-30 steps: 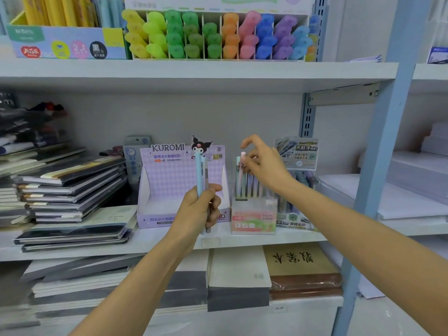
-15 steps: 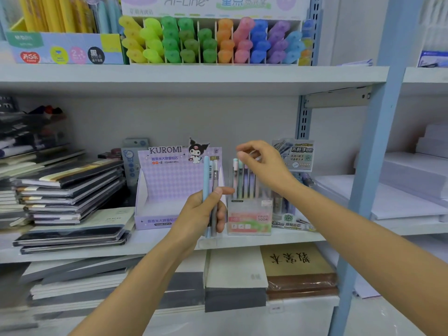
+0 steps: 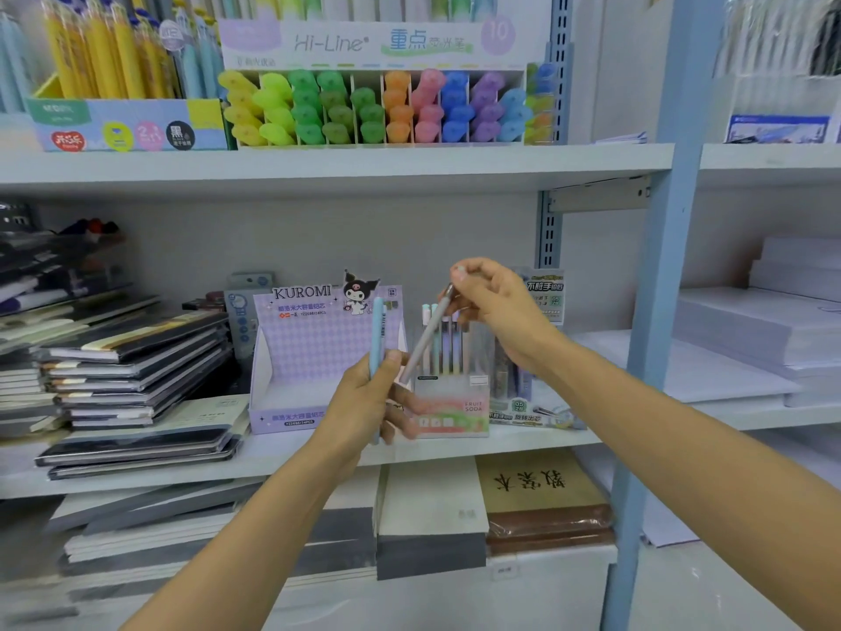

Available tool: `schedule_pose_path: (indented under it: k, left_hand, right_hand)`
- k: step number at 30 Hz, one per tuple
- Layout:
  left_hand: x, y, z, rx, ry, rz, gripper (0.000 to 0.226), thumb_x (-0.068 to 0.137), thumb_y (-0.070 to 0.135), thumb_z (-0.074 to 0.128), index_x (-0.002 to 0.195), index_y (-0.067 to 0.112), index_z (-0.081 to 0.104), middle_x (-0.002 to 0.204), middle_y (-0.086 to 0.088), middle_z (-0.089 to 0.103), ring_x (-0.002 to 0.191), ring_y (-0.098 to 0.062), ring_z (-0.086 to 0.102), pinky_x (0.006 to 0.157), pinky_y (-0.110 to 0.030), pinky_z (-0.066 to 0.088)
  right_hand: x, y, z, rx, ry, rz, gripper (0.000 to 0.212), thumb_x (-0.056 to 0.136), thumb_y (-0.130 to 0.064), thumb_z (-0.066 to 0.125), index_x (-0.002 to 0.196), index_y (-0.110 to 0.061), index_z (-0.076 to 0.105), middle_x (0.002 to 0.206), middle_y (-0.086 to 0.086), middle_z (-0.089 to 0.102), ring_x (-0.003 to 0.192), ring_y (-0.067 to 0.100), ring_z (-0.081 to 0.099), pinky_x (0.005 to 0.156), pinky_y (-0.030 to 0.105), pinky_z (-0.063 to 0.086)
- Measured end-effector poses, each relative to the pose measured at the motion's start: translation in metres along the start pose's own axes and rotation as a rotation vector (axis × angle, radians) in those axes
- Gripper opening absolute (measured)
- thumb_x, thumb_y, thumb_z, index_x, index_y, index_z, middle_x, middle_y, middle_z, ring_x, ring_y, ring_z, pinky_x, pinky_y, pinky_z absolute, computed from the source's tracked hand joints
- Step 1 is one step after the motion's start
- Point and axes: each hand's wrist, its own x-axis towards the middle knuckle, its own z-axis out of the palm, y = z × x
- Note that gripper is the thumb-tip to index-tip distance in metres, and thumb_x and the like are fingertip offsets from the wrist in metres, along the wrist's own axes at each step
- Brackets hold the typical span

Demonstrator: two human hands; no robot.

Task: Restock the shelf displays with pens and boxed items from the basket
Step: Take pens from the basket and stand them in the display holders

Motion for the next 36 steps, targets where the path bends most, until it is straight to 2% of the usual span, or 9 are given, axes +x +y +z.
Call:
schedule_pose_path:
  k: [3,5,10,14,16,18,27,33,36]
  left_hand:
    - [0.002,0.000,-0.004,0.016,0.056,-0.040,0.025,0.101,0.036,0.045,0.107,0.014,0.057,0.048,0.008,0.034,0.037,-0.008,0.025,0.035,-0.019,0.023]
    - [0.002,0.004,-0.005,-0.021,0.051,-0.078,0.022,0.097,0.034,0.046,0.105,0.015,0.053,0.053,0.008,0.027,0.041,-0.010,0.019,0.039,-0.020,0.018]
    - [0.003,0.008,-0.002,-0.137,0.078,-0.060,0.013,0.098,0.021,0.037,0.095,0.016,0.049,0.057,0.005,0.037,0.042,-0.012,0.025,0.041,-0.023,0.020]
    - [0.003,0.005,-0.003,-0.112,0.068,0.037,0.023,0.104,0.022,0.038,0.095,0.016,0.058,0.060,0.001,0.045,0.045,-0.014,0.044,0.043,-0.024,0.040]
    - [0.004,0.004,-0.005,-0.107,0.046,0.066,0.025,0.105,0.025,0.039,0.098,0.017,0.061,0.058,0.001,0.049,0.050,-0.017,0.054,0.054,-0.029,0.054]
    - [0.005,0.002,-0.006,-0.095,0.040,0.080,0.024,0.104,0.027,0.040,0.101,0.018,0.062,0.057,0.001,0.052,0.054,-0.018,0.057,0.062,-0.036,0.059]
    - [0.013,-0.011,-0.008,-0.071,0.009,0.070,0.023,0.104,0.029,0.041,0.111,0.017,0.060,0.056,0.007,0.033,0.046,-0.009,0.029,0.042,-0.020,0.028]
    - [0.015,-0.020,-0.008,-0.075,-0.056,0.062,0.024,0.105,0.028,0.040,0.105,0.013,0.059,0.056,0.008,0.034,0.045,-0.010,0.027,0.041,-0.019,0.026]
    - [0.018,-0.023,-0.007,-0.076,-0.040,0.068,0.025,0.104,0.029,0.041,0.102,0.014,0.061,0.057,0.006,0.038,0.046,-0.011,0.031,0.043,-0.021,0.030]
  right_hand:
    - [0.004,-0.004,-0.011,-0.031,0.156,-0.077,0.007,0.099,-0.013,0.051,0.101,-0.006,0.053,0.080,0.005,0.067,0.067,0.013,0.066,0.060,0.022,0.052]
    - [0.006,-0.002,-0.017,-0.121,0.211,-0.112,0.004,0.099,-0.011,0.051,0.099,-0.007,0.053,0.081,0.007,0.068,0.067,0.010,0.068,0.059,0.022,0.052]
    - [0.006,0.018,-0.022,-0.363,0.217,-0.100,0.005,0.098,-0.010,0.053,0.099,-0.008,0.057,0.091,0.012,0.070,0.073,0.015,0.070,0.059,0.014,0.049]
    - [0.009,0.034,-0.020,-0.511,0.179,-0.101,0.005,0.097,-0.011,0.054,0.098,-0.011,0.059,0.091,0.011,0.071,0.081,0.021,0.071,0.071,0.028,0.056]
    - [0.010,0.039,-0.017,-0.556,0.137,-0.116,0.005,0.096,-0.008,0.055,0.099,-0.010,0.060,0.090,0.011,0.071,0.081,0.023,0.070,0.076,0.035,0.058]
    - [0.012,0.042,-0.014,-0.599,0.099,-0.132,0.006,0.096,-0.007,0.055,0.099,-0.006,0.061,0.087,0.010,0.071,0.078,0.023,0.070,0.078,0.039,0.058]
    - [0.029,0.047,-0.005,-0.688,0.016,-0.128,0.010,0.095,-0.006,0.056,0.102,-0.001,0.061,0.087,0.015,0.070,0.078,0.028,0.070,0.079,0.046,0.057]
    - [0.032,0.058,-0.002,-0.740,0.058,-0.151,0.010,0.095,-0.011,0.059,0.102,-0.014,0.053,0.079,0.006,0.066,0.075,0.023,0.067,0.076,0.045,0.057]
    - [0.032,0.065,-0.002,-0.867,0.091,-0.195,0.006,0.091,-0.014,0.065,0.094,-0.015,0.061,0.085,0.001,0.065,0.078,0.017,0.063,0.078,0.042,0.055]
